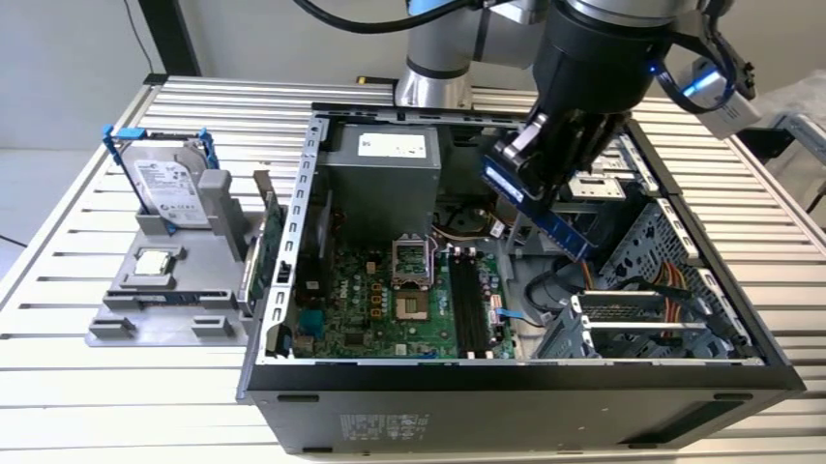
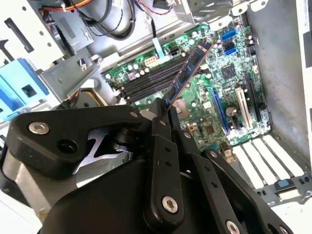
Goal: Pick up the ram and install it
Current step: 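Insert the ram into the slot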
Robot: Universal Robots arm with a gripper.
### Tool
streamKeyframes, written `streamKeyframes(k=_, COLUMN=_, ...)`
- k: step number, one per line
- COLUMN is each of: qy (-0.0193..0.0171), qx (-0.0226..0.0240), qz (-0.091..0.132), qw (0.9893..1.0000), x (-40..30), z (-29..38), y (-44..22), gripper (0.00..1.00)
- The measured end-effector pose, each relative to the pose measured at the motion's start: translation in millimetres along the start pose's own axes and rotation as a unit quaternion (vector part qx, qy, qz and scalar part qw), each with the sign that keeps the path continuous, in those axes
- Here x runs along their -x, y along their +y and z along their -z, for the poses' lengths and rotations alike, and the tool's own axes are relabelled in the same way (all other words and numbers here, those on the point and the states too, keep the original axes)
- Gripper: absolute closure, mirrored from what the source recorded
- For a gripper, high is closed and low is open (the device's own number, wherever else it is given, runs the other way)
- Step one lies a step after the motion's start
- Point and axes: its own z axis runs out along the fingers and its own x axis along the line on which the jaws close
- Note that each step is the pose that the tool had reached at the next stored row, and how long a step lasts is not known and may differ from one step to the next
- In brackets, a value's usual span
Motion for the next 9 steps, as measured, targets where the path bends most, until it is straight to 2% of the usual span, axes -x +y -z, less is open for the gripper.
streamKeyframes(k=9, qy=0.0001, qx=-0.0009, qz=-0.036, qw=0.9994, x=0.0, z=-0.1, y=0.0, gripper=1.00)
